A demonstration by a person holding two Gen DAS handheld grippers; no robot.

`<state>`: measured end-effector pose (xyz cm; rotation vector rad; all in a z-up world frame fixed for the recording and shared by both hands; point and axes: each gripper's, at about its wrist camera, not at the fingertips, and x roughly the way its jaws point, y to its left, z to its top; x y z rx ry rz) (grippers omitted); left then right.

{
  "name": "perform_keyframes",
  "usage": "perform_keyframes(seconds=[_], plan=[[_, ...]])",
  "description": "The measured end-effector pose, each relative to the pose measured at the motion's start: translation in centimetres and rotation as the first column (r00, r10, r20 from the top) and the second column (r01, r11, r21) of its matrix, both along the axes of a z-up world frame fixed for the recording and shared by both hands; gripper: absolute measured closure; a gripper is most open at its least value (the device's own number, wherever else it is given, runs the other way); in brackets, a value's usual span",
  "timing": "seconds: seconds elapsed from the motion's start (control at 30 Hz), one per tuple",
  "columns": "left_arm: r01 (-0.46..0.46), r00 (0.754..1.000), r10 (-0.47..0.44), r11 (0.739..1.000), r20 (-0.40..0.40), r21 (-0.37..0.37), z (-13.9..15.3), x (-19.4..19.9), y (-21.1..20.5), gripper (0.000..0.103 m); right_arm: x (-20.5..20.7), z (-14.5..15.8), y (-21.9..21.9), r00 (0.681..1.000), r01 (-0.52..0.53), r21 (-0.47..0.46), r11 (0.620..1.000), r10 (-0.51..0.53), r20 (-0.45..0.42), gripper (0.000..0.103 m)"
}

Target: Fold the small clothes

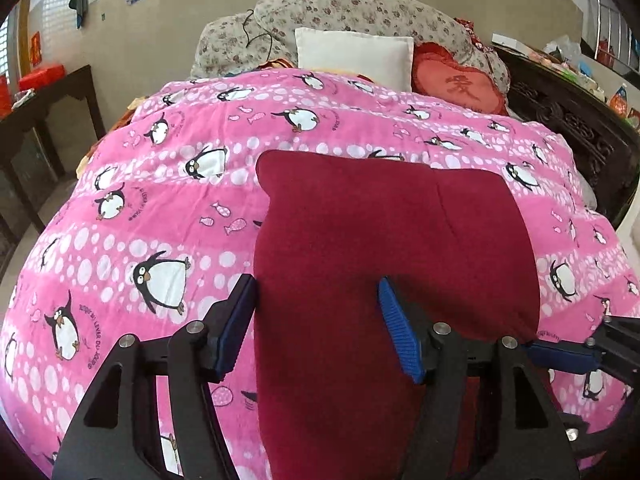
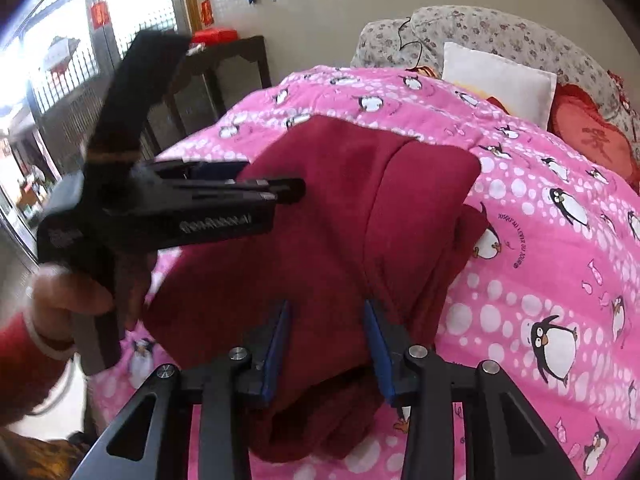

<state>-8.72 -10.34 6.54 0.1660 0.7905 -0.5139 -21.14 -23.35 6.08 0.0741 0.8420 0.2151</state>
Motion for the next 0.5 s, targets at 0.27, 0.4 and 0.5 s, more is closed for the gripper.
perform_keyframes(seconds=[0.27, 0.4, 0.5], plan=[[-0.048, 0.995, 0.048, 0.999, 0.091, -0.01, 1.7, -2.1, 1.4, 0.039, -2.0, 3.2, 0.1, 0.984, 0.161, 0.01, 0.987, -0.161, 0.07, 0.055], [-0.077, 0.99, 0.082, 0.996, 0.113, -0.047, 2.6, -3.6, 2.8, 0.039, -2.1, 3.3, 0.5, 0.976, 0.209, -0.01, 0.978, -0.208, 0.062, 0.055], [-0.109, 0.987, 0.12, 0.989, 0.106, -0.097, 3.0, -4.4, 4.3, 0.039, -2.5, 3.6, 0.7, 0.965, 0.251, -0.024, 0.968, -0.248, 0.081, 0.054]])
